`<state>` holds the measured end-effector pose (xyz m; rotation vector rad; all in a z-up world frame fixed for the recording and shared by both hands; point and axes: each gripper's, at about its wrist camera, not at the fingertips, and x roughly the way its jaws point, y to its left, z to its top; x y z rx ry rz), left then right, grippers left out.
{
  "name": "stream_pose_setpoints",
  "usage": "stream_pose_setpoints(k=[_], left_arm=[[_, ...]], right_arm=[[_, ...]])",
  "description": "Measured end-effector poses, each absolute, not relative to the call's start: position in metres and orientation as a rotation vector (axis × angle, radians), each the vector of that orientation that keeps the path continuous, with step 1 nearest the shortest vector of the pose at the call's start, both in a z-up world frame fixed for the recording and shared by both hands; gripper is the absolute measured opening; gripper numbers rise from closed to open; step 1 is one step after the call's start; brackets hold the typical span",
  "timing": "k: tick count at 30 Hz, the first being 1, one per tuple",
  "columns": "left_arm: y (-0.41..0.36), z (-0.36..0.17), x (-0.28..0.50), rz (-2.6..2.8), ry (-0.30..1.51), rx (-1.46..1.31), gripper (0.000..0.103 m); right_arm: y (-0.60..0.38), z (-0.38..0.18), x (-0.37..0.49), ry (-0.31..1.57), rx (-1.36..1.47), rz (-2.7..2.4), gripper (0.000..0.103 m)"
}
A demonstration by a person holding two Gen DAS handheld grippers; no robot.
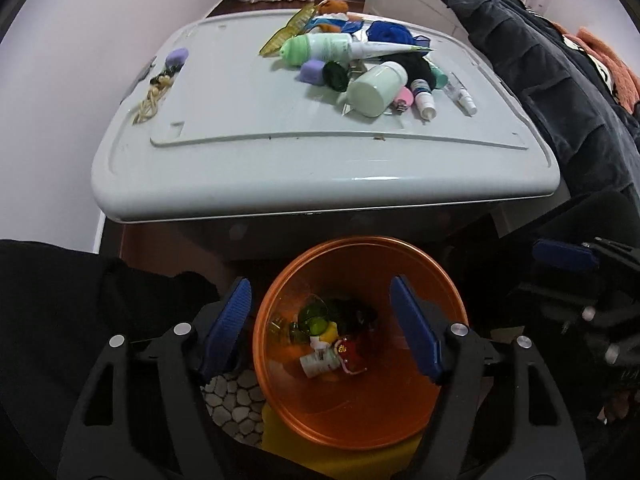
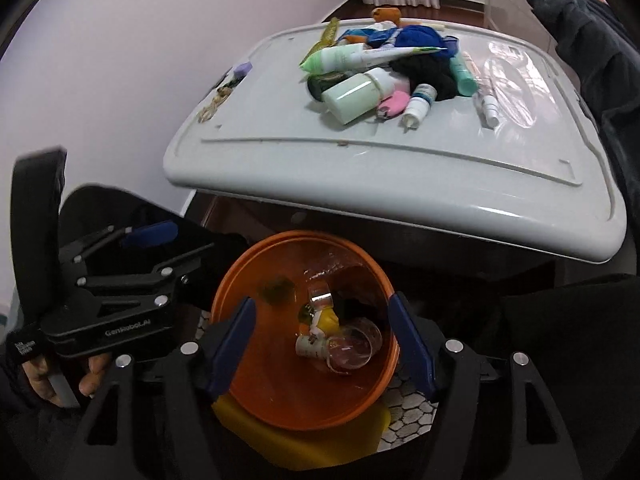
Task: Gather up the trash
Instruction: 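Drop the glass cup into the bin while the left tool drops a green bottle, then grasp the white pill bottle with the left tool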
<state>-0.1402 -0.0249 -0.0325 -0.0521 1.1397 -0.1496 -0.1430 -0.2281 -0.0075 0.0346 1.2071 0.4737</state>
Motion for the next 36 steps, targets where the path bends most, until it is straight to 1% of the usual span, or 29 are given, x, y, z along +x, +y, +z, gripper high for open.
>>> stream_pose_setpoints(k=[6, 9, 12, 17, 20, 24, 25, 26, 28, 29, 30, 36], left_arm=[[-0.026, -0.034, -0.126, -0.166, 1.16, -0.054, 0.071], [-0.033, -0.026, -0.108, -0.18, 1.12, -0.029, 0.071], [-0.051, -0.019, -0.079, -0.21, 1.069, -0.003, 0.076], [-0.092, -0.016, -0.028, -0.307, 0.993, 0.076, 0.076], [-0.109, -0.021, -0.002, -0.326, 0.973, 0.158, 0.076], [-0.116, -0.04, 0.024, -0.375, 0.998, 0.212, 0.076], [-0.116, -0.05, 0.031, -0.387, 1.02, 0.228, 0.075], [-0.116, -0.057, 0.036, -0.388, 1.036, 0.236, 0.066], [-0.108, -0.068, 0.046, -0.416, 1.045, 0.2, 0.061], [-0.104, -0.068, 0.048, -0.416, 1.033, 0.186, 0.047], [-0.101, -0.068, 0.05, -0.406, 1.02, 0.195, 0.045], [-0.081, -0.054, 0.042, -0.411, 1.0, 0.083, 0.044]], right_arm=[[-0.251, 0.008, -0.103, 1.156, 0.101, 0.42, 0.068], [-0.263, 0.016, -0.079, 1.123, 0.124, 0.378, 0.068], [-0.275, 0.021, -0.06, 1.096, 0.154, 0.344, 0.068], [-0.292, 0.028, -0.041, 1.06, 0.207, 0.308, 0.068], [-0.3, 0.026, -0.035, 1.06, 0.226, 0.304, 0.068], [-0.307, 0.018, -0.032, 1.079, 0.243, 0.304, 0.068], [-0.308, 0.015, -0.03, 1.086, 0.248, 0.303, 0.068], [-0.309, 0.012, -0.029, 1.09, 0.251, 0.302, 0.068], [-0.31, 0.005, -0.026, 1.104, 0.263, 0.299, 0.068], [-0.311, 0.003, -0.024, 1.113, 0.276, 0.301, 0.068], [-0.31, 0.001, -0.022, 1.117, 0.285, 0.306, 0.068], [-0.29, -0.003, -0.009, 1.137, 0.229, 0.318, 0.068]])
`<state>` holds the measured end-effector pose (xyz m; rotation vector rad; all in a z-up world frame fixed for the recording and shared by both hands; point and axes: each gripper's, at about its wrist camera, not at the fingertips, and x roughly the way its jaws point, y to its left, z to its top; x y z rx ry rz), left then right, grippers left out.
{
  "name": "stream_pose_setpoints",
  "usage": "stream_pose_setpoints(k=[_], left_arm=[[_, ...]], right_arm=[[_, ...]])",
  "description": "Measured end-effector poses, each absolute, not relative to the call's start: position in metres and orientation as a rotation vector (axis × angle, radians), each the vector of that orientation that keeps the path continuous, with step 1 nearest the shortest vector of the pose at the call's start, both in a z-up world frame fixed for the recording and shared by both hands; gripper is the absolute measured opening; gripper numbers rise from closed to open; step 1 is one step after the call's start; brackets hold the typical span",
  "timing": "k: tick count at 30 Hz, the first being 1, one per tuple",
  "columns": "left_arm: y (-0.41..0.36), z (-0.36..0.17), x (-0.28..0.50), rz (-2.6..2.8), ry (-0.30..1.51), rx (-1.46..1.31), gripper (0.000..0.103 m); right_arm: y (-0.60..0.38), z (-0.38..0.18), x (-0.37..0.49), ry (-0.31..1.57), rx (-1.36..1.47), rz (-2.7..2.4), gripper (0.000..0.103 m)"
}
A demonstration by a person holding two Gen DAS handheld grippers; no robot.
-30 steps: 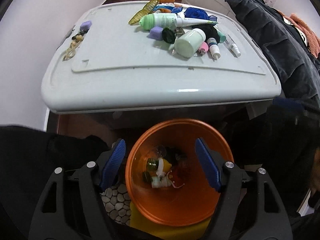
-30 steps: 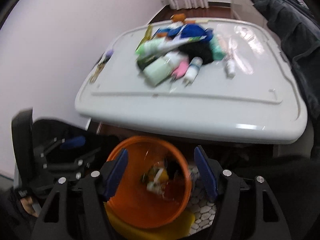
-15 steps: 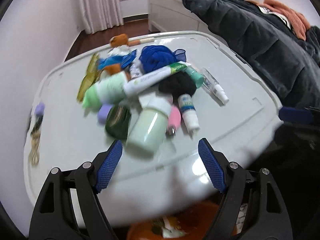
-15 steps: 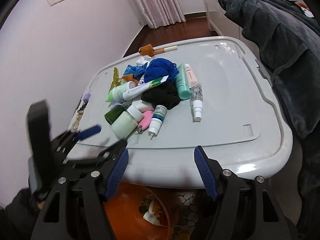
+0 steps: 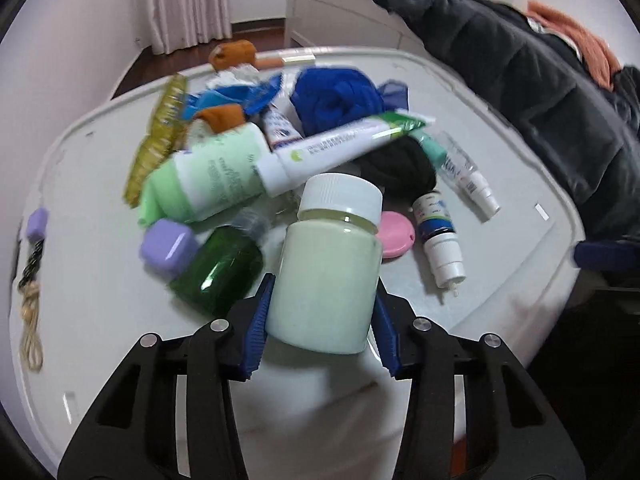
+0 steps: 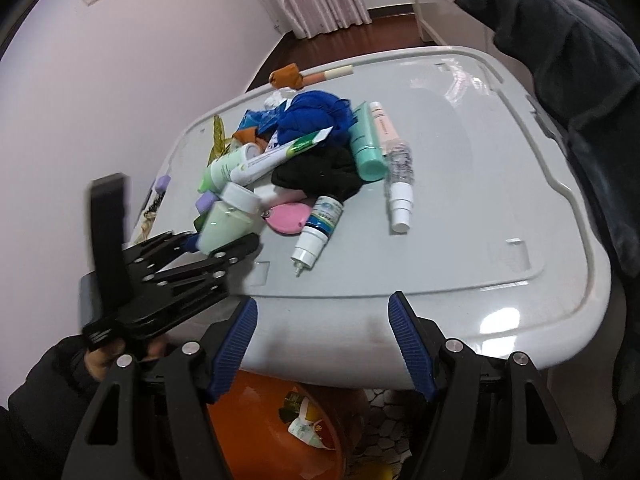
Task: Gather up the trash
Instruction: 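Grasp the white pill bottle with the left tool, then drop the white bottle into the bin while the right tool grasps and drops a small medicine bottle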
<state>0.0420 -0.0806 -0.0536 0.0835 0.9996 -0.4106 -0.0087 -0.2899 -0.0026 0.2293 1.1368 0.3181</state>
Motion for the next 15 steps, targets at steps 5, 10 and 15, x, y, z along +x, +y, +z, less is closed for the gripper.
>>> stream_pose_setpoints(k=[5, 10, 15], left_arm=[[-0.063, -0.021, 0.005, -0.389, 0.98, 0.017, 0.044], [-0.043, -0.009, -0.038, -0.289, 0.984, -0.006, 0.044], [-0.029, -0.014, -0.067, -0.249, 0.994, -0.03, 0.044]], right_arm=[[-0.275, -0.008, 0.013, 1.155, 0.207, 0.289, 0.068], [-0.251, -0.025, 0.041, 1.202, 0.159, 0.255, 0.058], [-0.223, -0.054, 0.066, 1.278, 0.04, 0.181, 0.054]])
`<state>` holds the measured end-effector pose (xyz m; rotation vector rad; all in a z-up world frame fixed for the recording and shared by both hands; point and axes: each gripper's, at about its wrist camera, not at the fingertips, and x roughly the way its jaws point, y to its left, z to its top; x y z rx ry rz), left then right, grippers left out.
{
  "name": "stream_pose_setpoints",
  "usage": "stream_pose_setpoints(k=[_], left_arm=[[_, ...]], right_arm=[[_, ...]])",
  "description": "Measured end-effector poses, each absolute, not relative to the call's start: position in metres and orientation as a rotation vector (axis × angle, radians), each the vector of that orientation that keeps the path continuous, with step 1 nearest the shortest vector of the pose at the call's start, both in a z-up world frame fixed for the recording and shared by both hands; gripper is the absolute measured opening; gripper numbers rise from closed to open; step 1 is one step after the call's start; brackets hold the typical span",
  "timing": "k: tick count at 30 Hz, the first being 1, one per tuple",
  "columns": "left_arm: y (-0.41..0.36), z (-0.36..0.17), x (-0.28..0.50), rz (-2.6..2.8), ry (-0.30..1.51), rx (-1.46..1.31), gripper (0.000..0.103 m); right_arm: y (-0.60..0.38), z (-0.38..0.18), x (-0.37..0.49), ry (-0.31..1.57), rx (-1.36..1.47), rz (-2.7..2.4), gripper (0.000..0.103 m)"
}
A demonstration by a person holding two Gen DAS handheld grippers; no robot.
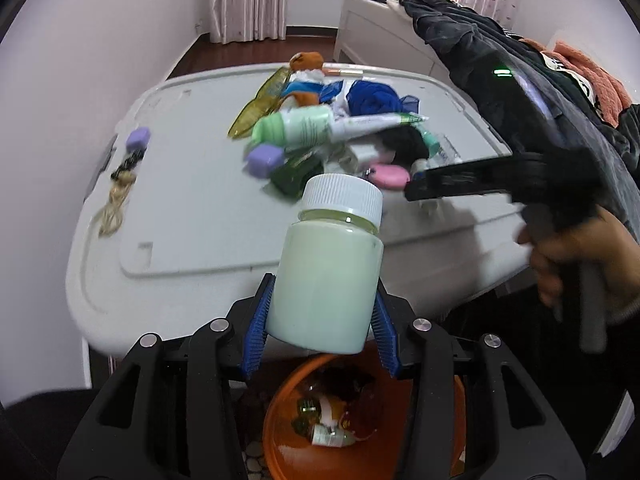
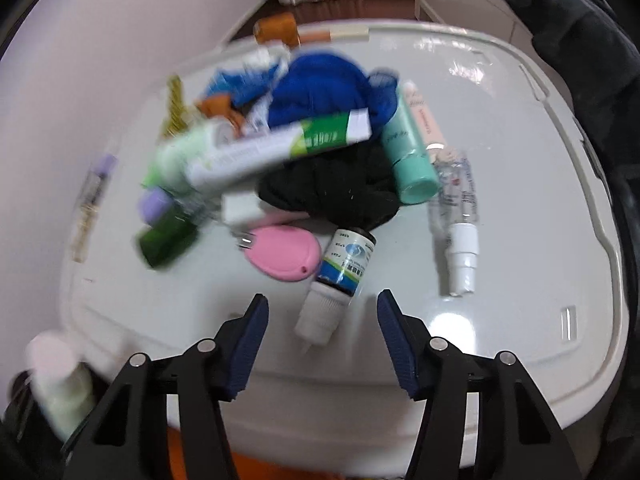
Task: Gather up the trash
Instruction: 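Drop the white bottle into the bin while the right tool grasps and drops a small medicine bottle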
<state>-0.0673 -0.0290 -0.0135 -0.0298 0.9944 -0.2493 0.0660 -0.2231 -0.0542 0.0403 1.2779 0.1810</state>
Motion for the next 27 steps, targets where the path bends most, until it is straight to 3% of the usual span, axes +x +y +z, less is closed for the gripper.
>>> stream_pose_setpoints(k=[1, 2, 3, 8, 20, 27], left_arm=[[-0.027, -0.015, -0.07, -0.248, 0.999, -0.04, 0.044], [-0.027, -0.017, -0.07, -0.249, 1.005, -0.05, 0.044], [-0.026, -0.018, -0.07, -0.25, 1.007, -0.056, 0.044], [-0.025, -0.015, -0.074, -0.249, 0.992, -0.059, 0.044], [-0.029, 0.015, -0.108, -0.269, 0.975, -0.052, 0.044], [-0.033, 0.007, -0.134, -0.265, 1.022, -0.026, 0.044]], right_arm=[[-0.22, -0.055, 0.067, 1.252, 0.007, 0.164, 0.045], [-0.213, -0.054, 0.066, 1.226, -0.069, 0.134, 0.027], [-0.206, -0.054, 0.064, 1.208, -0.125, 0.143, 0.025], [-0.215, -0.044, 0.048, 1.183, -0.077, 0.147, 0.023], [-0.226, 0.051, -0.06, 1.023, 0.001, 0.364, 0.024], [-0.221, 0.042, -0.108, 1.081, 0.002, 0.451, 0.024]])
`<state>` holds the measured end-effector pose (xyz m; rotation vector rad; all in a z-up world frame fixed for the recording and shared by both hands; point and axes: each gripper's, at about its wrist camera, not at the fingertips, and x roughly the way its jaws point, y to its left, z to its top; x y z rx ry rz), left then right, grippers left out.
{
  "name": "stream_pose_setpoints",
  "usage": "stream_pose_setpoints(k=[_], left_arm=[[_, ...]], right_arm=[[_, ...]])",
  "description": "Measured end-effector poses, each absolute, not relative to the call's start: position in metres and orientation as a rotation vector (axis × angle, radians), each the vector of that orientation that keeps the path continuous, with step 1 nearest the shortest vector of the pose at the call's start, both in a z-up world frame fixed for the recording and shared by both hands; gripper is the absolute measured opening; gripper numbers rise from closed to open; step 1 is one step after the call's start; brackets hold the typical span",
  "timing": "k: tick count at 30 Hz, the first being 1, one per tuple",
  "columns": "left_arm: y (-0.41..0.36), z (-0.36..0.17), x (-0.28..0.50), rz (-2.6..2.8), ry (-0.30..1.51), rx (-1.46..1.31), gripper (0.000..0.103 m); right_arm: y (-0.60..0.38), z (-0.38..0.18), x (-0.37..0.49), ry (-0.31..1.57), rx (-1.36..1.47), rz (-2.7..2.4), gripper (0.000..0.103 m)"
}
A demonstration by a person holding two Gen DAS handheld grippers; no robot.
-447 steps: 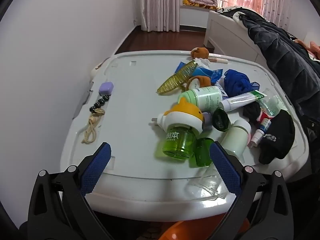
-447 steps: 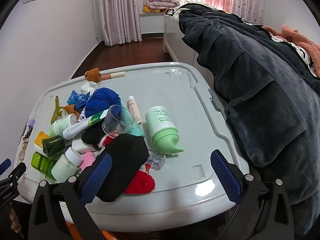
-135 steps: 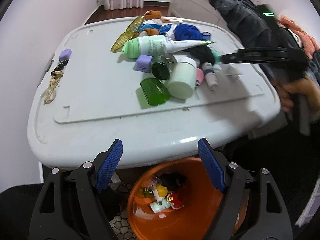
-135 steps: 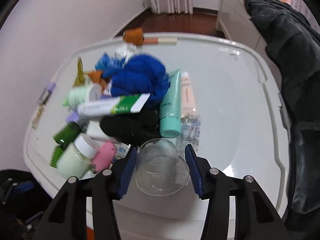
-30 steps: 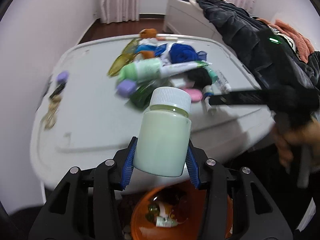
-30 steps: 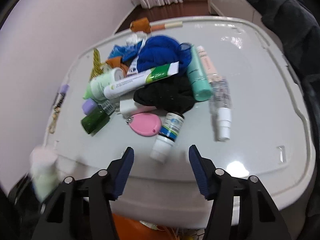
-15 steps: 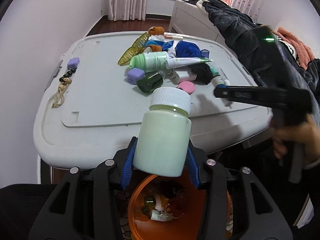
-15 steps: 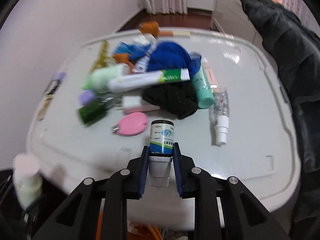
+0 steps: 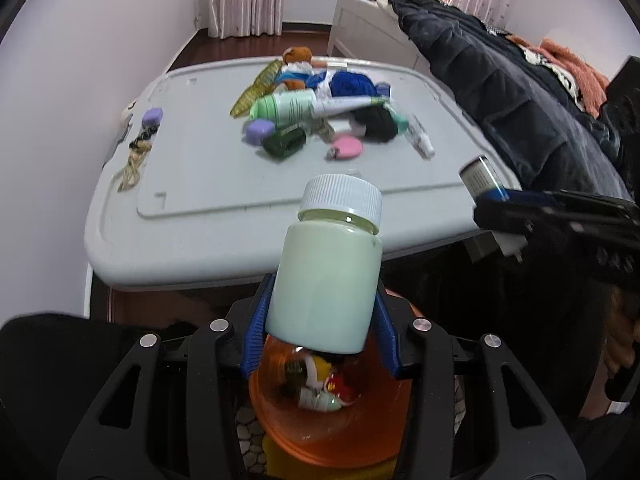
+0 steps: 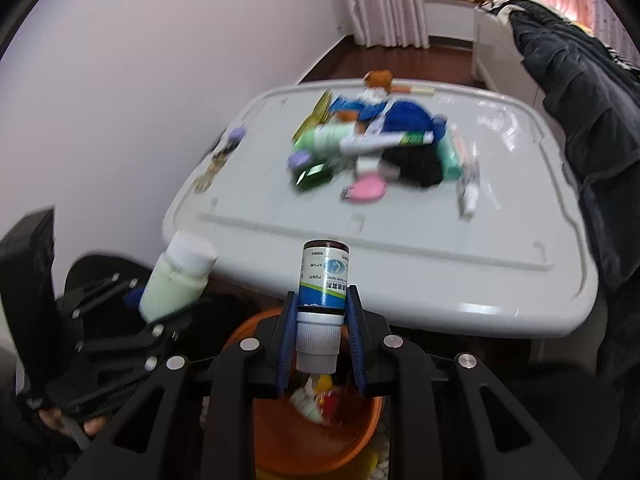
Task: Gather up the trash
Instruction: 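Drop the white bottle into the bin while the right tool grasps and drops a small medicine bottle, then grasp the clear spray bottle with the right tool while the left tool grasps the green spray bottle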
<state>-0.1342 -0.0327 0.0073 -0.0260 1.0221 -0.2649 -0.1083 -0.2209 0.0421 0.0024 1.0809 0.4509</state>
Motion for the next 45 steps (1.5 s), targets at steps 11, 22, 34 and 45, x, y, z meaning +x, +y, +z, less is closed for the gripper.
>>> stream_pose_setpoints(k=[11, 22, 34, 45], left_arm=[[-0.036, -0.014, -0.15, -0.22, 1.106, -0.006, 0.081], [-0.023, -0.018, -0.128, -0.227, 1.128, -0.081, 0.081], [-0.016, -0.022, -0.074, -0.147, 1.115, -0.1, 0.081], [-0.034, -0.038, 0.007, -0.098, 1.091, -0.104, 0.081]], right_arm=[[-0.217, -0.015, -0.14, 1.252, -0.065, 0.492, 0.05], [-0.27, 0.016, -0.061, 1.145, -0.019, 0.321, 0.049], [-0.28, -0.051, 0.12, 1.309, -0.029, 0.097, 0.042], [-0.295, -0.029, 0.102, 1.193, 0.003, 0.166, 0.023]])
